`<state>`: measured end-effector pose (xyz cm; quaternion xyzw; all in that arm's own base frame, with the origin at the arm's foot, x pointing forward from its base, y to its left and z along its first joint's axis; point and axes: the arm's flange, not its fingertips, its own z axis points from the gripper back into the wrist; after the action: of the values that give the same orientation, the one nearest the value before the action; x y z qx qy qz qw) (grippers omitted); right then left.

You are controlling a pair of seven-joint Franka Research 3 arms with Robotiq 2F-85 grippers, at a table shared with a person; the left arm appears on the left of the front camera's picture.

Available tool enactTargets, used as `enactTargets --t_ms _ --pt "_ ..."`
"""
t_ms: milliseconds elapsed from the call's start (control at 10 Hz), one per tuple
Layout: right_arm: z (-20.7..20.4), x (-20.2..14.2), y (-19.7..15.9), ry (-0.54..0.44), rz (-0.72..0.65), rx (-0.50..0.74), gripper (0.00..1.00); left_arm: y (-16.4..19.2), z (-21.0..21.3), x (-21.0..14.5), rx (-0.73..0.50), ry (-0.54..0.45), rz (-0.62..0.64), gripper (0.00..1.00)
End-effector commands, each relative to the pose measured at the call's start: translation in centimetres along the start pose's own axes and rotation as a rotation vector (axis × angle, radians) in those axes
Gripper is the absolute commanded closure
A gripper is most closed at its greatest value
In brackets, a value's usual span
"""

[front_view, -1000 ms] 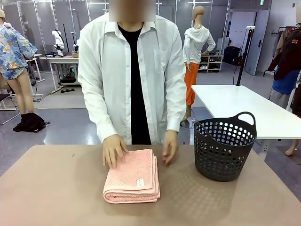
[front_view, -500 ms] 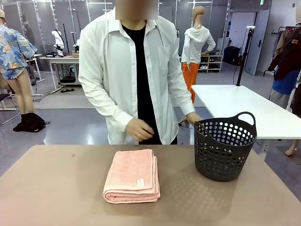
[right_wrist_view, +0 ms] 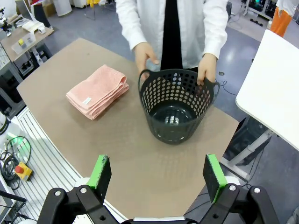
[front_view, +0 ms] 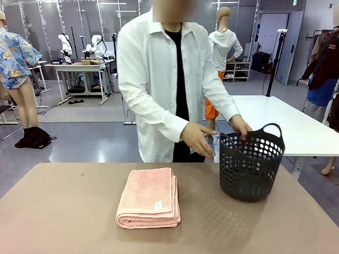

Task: Fold the towel.
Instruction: Pick up the 100 cm Hotel Towel and place it on the left side of the table.

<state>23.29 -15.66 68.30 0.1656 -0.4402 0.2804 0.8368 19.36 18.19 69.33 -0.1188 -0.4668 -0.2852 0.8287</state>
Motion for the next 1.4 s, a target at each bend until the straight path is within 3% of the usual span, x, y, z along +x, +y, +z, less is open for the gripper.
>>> enactTargets --t_ms 0,900,1000,1100,1300 --pt "0.0 0.0 -0.1 -0.002 -0.002 -0.002 0.0 0.0 0.1 0.4 -0.013 -0.015 -0.015 0.0" --pt "0.0 0.0 -0.1 -0.002 -0.002 -0.002 0.0 0.0 0.0 0.0 0.0 0.0 0.0 0.0" --pt "0.0 0.0 -0.1 -0.002 -0.002 -0.002 0.0 1.7 -2.3 1.2 0.042 0.03 0.132 0.0" --pt "0.0 0.0 -0.1 -0.002 -0.002 -0.002 0.0 2.1 -5.8 1.3 -0.036 0.036 0.238 0.0" --pt "0.0 0.0 -0.1 -0.002 -0.002 -0.002 0.0 1.6 -11.3 1.3 -0.085 0.129 0.314 0.0"
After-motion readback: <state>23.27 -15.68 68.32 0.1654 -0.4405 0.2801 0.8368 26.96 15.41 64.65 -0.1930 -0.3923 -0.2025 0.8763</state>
